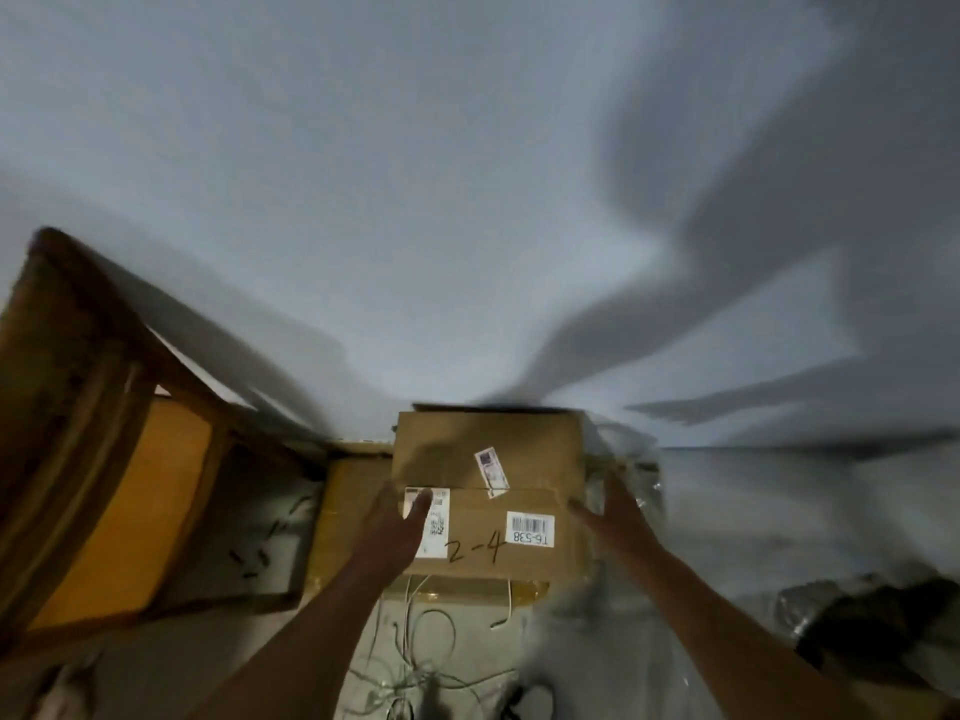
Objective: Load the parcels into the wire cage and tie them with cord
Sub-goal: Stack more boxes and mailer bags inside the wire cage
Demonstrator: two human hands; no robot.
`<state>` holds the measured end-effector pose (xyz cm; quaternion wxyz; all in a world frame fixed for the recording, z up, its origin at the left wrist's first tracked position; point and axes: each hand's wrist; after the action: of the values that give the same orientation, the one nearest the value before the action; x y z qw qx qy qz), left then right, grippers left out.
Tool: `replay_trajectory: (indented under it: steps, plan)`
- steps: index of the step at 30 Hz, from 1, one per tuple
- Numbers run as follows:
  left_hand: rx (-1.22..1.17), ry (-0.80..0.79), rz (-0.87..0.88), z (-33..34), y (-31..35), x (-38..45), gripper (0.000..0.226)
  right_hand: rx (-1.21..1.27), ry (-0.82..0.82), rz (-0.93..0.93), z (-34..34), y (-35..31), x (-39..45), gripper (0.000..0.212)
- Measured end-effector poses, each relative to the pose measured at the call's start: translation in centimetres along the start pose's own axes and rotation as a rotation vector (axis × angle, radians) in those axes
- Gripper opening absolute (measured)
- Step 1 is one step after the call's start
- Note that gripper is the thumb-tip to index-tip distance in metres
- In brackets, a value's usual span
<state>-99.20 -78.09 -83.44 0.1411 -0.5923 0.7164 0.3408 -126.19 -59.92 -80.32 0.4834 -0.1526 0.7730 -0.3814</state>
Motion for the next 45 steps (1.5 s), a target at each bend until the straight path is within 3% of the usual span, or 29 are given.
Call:
replay_trajectory:
  steps: [2,5,7,9,12,16,18,21,23,26,30,35,40,45]
  plan:
    - [-0.052,0.006,0.024,2.6,-0.5,2.9,0.089,0.074,-0.018,0.06,1.4,7.1,6.7,0.101]
    - [-0.147,0.132,-0.024,3.2,0.3,4.0,0.08,0.275,0.019,0.15,2.2,6.9,7.8,0.104]
    - [-0.242,0.165,-0.086,3.3,0.1,4.9,0.065,0.402,-0.053,0.227,2.9,7.1,8.3,0.087]
    - [-0.304,0.094,-0.168,3.7,-0.5,5.7,0.062,0.465,-0.109,0.23,3.2,7.9,8.5,0.078]
    - [-0.349,0.054,-0.215,3.9,0.1,5.2,0.061,0.516,-0.104,0.237,3.8,8.7,8.1,0.077]
    - [-0.381,0.083,-0.184,3.5,2.0,2.2,0.047,0.595,-0.066,0.185,3.3,7.2,6.2,0.043]
    - [-0.377,0.08,-0.153,3.3,3.4,0.4,0.043,0.603,-0.06,0.169,2.0,6.8,4.9,0.052]
    - [-0.339,0.084,-0.066,2.8,6.4,-3.0,0.033,0.674,-0.025,0.143,-1.7,6.7,1.2,0.082]
    - [-0.31,0.074,-0.022,2.9,8.8,-5.7,0.034,0.704,0.01,0.131,-4.8,6.7,-2.4,0.083]
    - [-0.26,0.086,0.077,3.6,13.6,-11.8,0.047,0.742,0.118,0.109,-10.9,8.0,-9.8,0.08]
    - [-0.173,0.15,0.288,5.2,21.1,-24.4,0.048,0.829,0.267,0.071,-20.2,10.5,-24.0,0.061]
    - [-0.08,0.123,0.541,9.1,30.0,-45.5,0.06,0.893,0.472,-0.028,-31.6,15.2,-48.9,0.079]
    - [-0.061,-0.047,0.762,16.4,37.1,-67.5,0.057,0.975,0.731,-0.102,-39.5,22.6,-73.1,0.066]
    - [0.039,-0.272,0.948,27.1,38.2,-84.2,0.047,1.069,1.0,-0.058,-40.2,33.5,-91.8,0.076]
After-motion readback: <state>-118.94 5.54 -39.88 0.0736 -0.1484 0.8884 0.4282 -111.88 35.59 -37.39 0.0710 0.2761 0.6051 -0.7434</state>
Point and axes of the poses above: each hand's wrist, its own x-axis towards the middle knuckle, its own z-axis out of the palm, y = z × x, and after that the axes turned 15 degrees about x, right-handed
